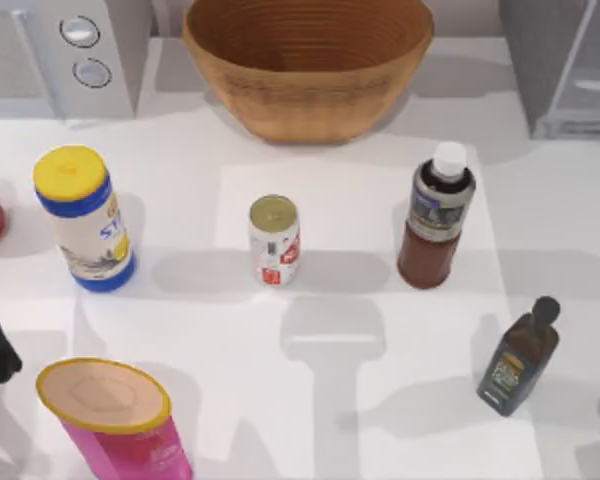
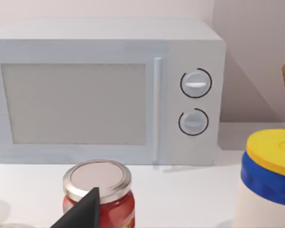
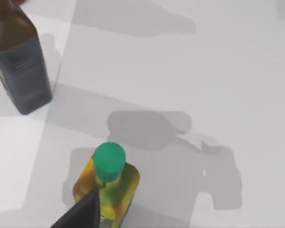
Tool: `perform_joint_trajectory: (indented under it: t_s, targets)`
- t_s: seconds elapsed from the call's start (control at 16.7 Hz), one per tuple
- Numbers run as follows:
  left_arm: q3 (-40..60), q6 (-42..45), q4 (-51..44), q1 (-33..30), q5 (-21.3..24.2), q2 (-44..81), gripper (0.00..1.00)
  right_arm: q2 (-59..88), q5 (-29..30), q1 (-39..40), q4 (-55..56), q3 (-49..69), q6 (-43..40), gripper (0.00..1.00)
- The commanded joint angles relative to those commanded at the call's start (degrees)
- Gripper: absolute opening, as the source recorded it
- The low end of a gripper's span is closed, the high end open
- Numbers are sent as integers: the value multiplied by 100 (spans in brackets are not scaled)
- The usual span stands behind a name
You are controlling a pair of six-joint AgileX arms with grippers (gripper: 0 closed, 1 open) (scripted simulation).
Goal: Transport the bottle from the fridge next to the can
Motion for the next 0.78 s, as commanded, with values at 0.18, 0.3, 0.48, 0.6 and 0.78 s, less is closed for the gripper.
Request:
perform_joint_trajectory:
  t_s: [0.18, 0.3, 0.48, 0.6, 0.78]
  targets:
    - [0, 0, 0, 0, 0, 0, 100, 1686, -897, -1474, 61, 566, -1770, 100]
    - [0, 0, 0, 0, 0, 0, 100, 3027, -1478, -2565, 85, 944, -3200, 100]
    - [0, 0, 0, 0, 0, 0, 100, 5120, -2274, -4348, 55, 1506, -5344, 100]
    - [0, 0, 0, 0, 0, 0, 100, 6421, -2737, -5500, -3, 1860, -6591, 100]
    - [0, 0, 0, 0, 0, 0, 100, 8011, -3304, -6938, -90, 2304, -8043, 100]
